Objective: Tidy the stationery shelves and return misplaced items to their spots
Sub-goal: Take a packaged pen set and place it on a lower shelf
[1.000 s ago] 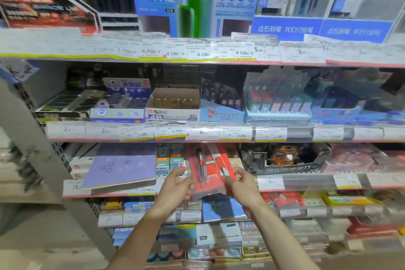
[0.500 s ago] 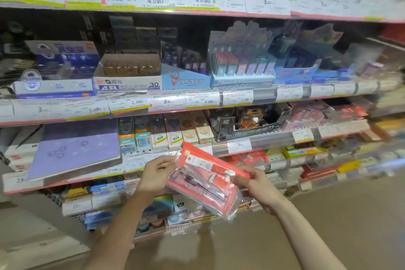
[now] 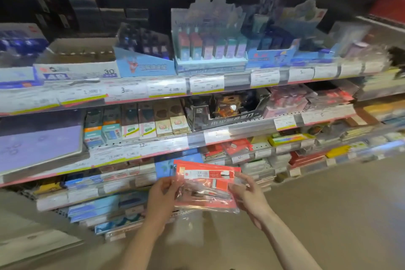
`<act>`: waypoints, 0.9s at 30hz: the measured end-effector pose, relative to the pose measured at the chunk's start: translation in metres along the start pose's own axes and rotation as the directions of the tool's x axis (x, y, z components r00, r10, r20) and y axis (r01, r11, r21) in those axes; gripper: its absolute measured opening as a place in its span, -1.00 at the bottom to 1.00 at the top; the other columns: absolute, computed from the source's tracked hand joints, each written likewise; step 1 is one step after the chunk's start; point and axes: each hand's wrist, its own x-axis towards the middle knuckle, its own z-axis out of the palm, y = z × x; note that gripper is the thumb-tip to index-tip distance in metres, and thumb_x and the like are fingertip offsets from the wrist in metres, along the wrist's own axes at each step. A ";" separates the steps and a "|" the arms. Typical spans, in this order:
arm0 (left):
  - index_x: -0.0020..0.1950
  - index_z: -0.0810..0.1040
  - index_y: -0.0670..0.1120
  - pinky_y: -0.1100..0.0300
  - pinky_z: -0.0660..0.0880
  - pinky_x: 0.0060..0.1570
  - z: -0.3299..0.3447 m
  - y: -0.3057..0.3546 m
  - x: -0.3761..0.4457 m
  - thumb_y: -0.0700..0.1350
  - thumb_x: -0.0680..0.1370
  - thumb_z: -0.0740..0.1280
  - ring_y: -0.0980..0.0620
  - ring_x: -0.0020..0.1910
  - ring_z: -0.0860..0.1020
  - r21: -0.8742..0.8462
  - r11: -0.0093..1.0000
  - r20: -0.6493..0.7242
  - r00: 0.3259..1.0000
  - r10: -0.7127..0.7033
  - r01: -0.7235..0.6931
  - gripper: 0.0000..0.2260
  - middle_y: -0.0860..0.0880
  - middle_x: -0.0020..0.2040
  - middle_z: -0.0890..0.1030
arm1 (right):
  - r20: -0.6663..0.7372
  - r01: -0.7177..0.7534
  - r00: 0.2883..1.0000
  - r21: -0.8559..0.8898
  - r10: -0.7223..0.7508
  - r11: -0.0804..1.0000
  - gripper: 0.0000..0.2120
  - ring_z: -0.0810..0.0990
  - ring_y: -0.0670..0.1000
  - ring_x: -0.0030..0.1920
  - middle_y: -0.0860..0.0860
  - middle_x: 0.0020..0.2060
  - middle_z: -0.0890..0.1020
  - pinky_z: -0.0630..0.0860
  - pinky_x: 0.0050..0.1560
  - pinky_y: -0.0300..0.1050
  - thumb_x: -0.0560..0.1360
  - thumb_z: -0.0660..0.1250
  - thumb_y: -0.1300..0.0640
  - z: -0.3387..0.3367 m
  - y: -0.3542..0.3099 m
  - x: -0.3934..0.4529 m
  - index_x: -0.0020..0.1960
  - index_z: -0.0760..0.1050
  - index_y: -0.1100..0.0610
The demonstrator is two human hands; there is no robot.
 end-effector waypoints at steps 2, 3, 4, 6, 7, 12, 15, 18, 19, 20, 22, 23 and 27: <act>-0.02 0.61 -0.02 0.22 0.47 -0.17 0.023 -0.002 -0.004 0.00 0.53 0.44 0.08 -0.10 0.63 -0.015 0.999 -0.007 1.000 -0.030 0.030 -0.88 0.03 -0.11 0.68 | -0.004 -0.013 1.000 -0.030 0.013 0.999 -0.69 0.49 -0.18 -0.55 -0.05 -0.40 0.62 0.39 -0.54 -0.32 0.54 0.37 0.36 -0.020 0.002 0.010 0.22 0.47 0.10; -0.04 0.61 -0.03 0.21 0.48 -0.16 0.035 -0.002 -0.005 -0.01 0.54 0.43 0.06 -0.12 0.62 -0.020 0.999 -0.012 0.999 -0.031 0.031 -0.89 0.00 -0.11 0.68 | -0.005 -0.021 1.000 -0.042 0.020 0.999 -0.68 0.49 -0.19 -0.55 -0.04 -0.39 0.62 0.39 -0.54 -0.33 0.53 0.38 0.36 -0.031 0.002 0.016 0.22 0.47 0.11; -0.06 0.61 -0.04 0.19 0.49 -0.15 0.048 -0.002 -0.005 -0.02 0.54 0.42 0.04 -0.14 0.61 -0.016 0.999 -0.024 0.999 -0.028 0.028 -0.89 -0.04 -0.12 0.68 | -0.005 -0.033 0.999 -0.048 0.033 0.998 -0.67 0.49 -0.19 -0.54 -0.03 -0.38 0.62 0.40 -0.52 -0.34 0.53 0.39 0.34 -0.042 0.001 0.024 0.23 0.47 0.09; -0.11 0.61 -0.09 0.11 0.50 -0.11 0.074 -0.003 -0.002 -0.02 0.55 0.41 -0.01 -0.18 0.60 0.011 1.000 -0.044 0.999 -0.010 0.010 -0.85 -0.12 -0.17 0.69 | -0.004 -0.040 0.999 -0.065 0.040 0.997 -0.66 0.52 -0.17 -0.50 0.02 -0.33 0.64 0.48 -0.43 -0.30 0.51 0.42 0.30 -0.066 -0.003 0.038 0.23 0.48 0.06; -0.14 0.60 -0.10 0.08 0.51 -0.11 0.089 -0.003 -0.001 -0.03 0.55 0.41 -0.02 -0.19 0.60 0.029 1.000 -0.053 0.999 -0.007 0.009 -0.84 -0.13 -0.21 0.68 | 0.000 -0.049 0.999 -0.068 0.049 0.996 -0.66 0.56 -0.11 -0.44 0.07 -0.30 0.66 0.56 -0.33 -0.22 0.51 0.43 0.29 -0.079 -0.006 0.045 0.23 0.48 0.07; -0.26 0.53 -0.04 0.32 0.45 -0.28 0.161 0.006 0.008 -0.09 0.56 0.39 0.29 -0.44 0.52 0.080 0.997 -0.087 0.996 0.027 -0.020 -0.80 0.09 -0.44 0.56 | 0.070 -0.082 0.994 -0.034 0.085 0.996 -0.68 0.59 0.09 -0.29 0.17 -0.22 0.68 0.55 -0.22 0.04 0.53 0.38 0.37 -0.141 -0.017 0.089 0.25 0.47 0.17; -0.18 0.56 -0.20 0.38 0.41 -0.41 0.191 -0.001 0.016 -0.14 0.56 0.40 0.24 -0.49 0.48 0.091 0.996 -0.122 0.992 0.036 -0.025 -0.82 0.02 -0.41 0.57 | 0.086 -0.068 0.994 -0.065 0.073 0.996 -0.71 0.57 0.04 -0.32 0.11 -0.26 0.65 0.52 -0.29 -0.04 0.52 0.38 0.39 -0.165 -0.019 0.109 0.22 0.47 0.28; -0.10 0.52 -0.25 0.38 0.37 -0.50 0.208 -0.006 0.025 -0.23 0.57 0.37 0.20 -0.52 0.44 0.048 0.998 -0.175 0.984 -0.034 0.043 -0.89 -0.04 -0.39 0.51 | 0.108 -0.074 0.991 -0.088 0.083 0.993 -0.73 0.60 0.05 -0.28 0.13 -0.22 0.66 0.57 -0.32 -0.07 0.51 0.40 0.38 -0.176 -0.020 0.125 0.18 0.47 0.31; -0.12 0.52 -0.20 0.35 0.39 -0.48 0.210 -0.008 0.029 -0.22 0.57 0.38 0.17 -0.50 0.46 0.063 0.996 -0.182 0.982 -0.045 0.057 -0.89 0.01 -0.42 0.51 | 0.110 -0.074 0.990 -0.099 0.085 0.992 -0.72 0.61 0.06 -0.27 0.14 -0.21 0.66 0.60 -0.30 -0.05 0.50 0.41 0.37 -0.177 -0.020 0.131 0.18 0.47 0.31; -0.13 0.53 -0.16 0.30 0.42 -0.44 0.211 -0.012 0.034 -0.18 0.57 0.39 0.14 -0.46 0.49 0.088 0.994 -0.186 0.981 -0.052 0.069 -0.89 0.03 -0.42 0.53 | 0.109 -0.081 0.990 -0.110 0.093 0.991 -0.71 0.62 0.07 -0.26 0.15 -0.19 0.67 0.61 -0.27 -0.02 0.50 0.42 0.36 -0.179 -0.020 0.136 0.19 0.46 0.31; -0.02 0.57 -0.12 0.23 0.48 -0.30 0.209 -0.024 0.045 -0.14 0.59 0.38 0.05 -0.30 0.59 0.187 0.979 -0.181 0.983 -0.042 0.076 -0.94 -0.01 -0.27 0.62 | 0.118 -0.093 0.987 -0.109 0.105 0.990 -0.70 0.64 0.09 -0.26 0.16 -0.17 0.68 0.62 -0.21 0.03 0.49 0.44 0.34 -0.182 -0.017 0.145 0.18 0.46 0.32; 0.04 0.57 -0.11 0.21 0.49 -0.24 0.207 -0.028 0.050 -0.14 0.60 0.36 0.01 -0.23 0.61 0.252 0.965 -0.173 0.985 -0.027 0.071 -0.94 -0.02 -0.18 0.63 | 0.123 -0.096 0.986 -0.108 0.109 0.990 -0.70 0.64 0.09 -0.27 0.15 -0.17 0.68 0.63 -0.20 0.02 0.49 0.44 0.34 -0.182 -0.016 0.149 0.17 0.46 0.31; 0.06 0.51 -0.02 0.26 0.44 -0.17 0.209 -0.036 0.070 -0.14 0.62 0.30 0.07 -0.19 0.57 0.387 0.922 -0.157 0.987 0.036 0.028 -0.95 0.05 -0.12 0.60 | 0.149 -0.103 0.982 -0.093 0.116 0.990 -0.78 0.67 0.08 -0.26 0.11 -0.16 0.70 0.65 -0.20 -0.01 0.51 0.41 0.34 -0.182 -0.008 0.162 0.11 0.49 0.18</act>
